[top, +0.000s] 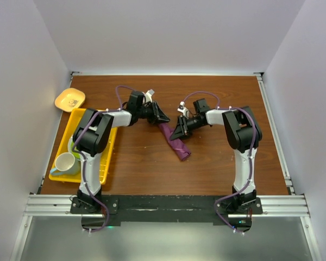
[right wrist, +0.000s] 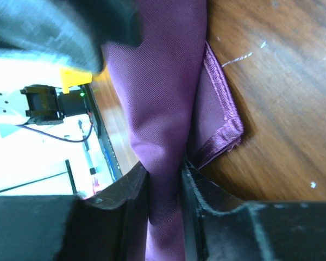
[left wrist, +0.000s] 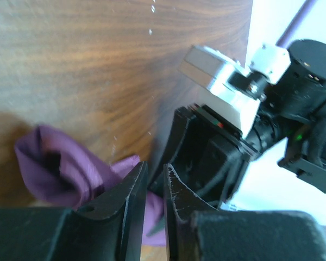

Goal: Fold the napkin, place the utensils inside, and roll it up
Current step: Roll the napkin with the utensil

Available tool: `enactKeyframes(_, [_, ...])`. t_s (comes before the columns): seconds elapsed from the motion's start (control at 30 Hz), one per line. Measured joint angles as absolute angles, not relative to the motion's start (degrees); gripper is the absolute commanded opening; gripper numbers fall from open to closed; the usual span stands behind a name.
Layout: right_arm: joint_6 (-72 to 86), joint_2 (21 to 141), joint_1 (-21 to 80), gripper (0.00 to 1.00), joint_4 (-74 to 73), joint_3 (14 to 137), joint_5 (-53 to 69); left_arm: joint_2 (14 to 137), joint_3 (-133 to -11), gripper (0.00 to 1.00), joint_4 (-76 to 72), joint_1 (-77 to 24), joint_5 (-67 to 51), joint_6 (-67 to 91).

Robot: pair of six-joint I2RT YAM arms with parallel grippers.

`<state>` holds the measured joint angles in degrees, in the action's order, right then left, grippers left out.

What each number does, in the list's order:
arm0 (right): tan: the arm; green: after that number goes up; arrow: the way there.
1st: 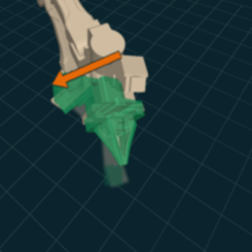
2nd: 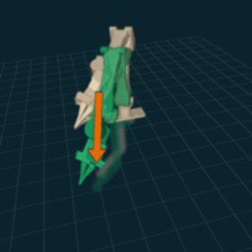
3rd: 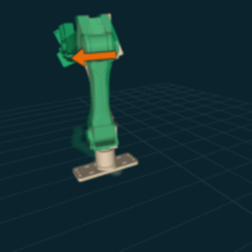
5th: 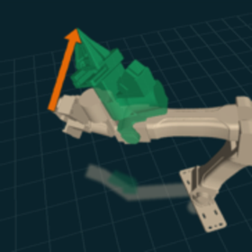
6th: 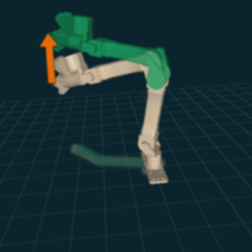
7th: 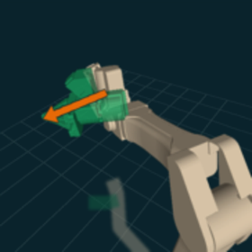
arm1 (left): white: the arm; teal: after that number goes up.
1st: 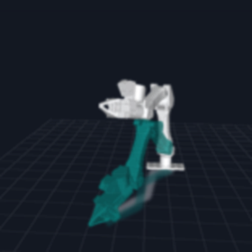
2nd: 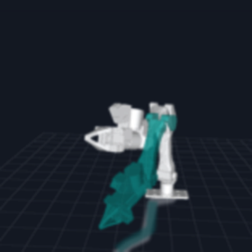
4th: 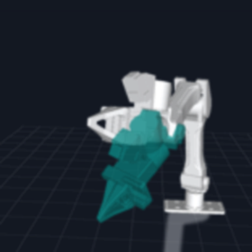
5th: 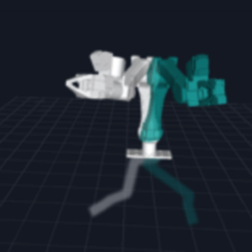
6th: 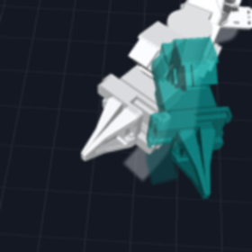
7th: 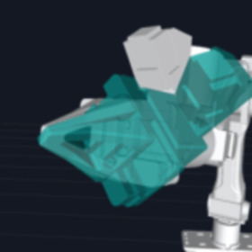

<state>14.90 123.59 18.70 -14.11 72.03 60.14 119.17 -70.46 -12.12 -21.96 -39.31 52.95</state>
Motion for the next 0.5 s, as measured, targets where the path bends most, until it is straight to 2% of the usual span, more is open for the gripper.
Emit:
enactKeyframes(0.2, [14.3, 119.7, 18.9, 0.61, -17.6, 71.7, 56.2, 122.2, -69.8, 0.22, -14.1, -21.9, -37.6, 52.6])
enactKeyframes(0.5, [6.5, 110.0, 21.1, 0.7, -28.6, 71.8, 40.9, 123.2, -69.6, 0.22, -14.1, -21.9, -37.5, 51.8])
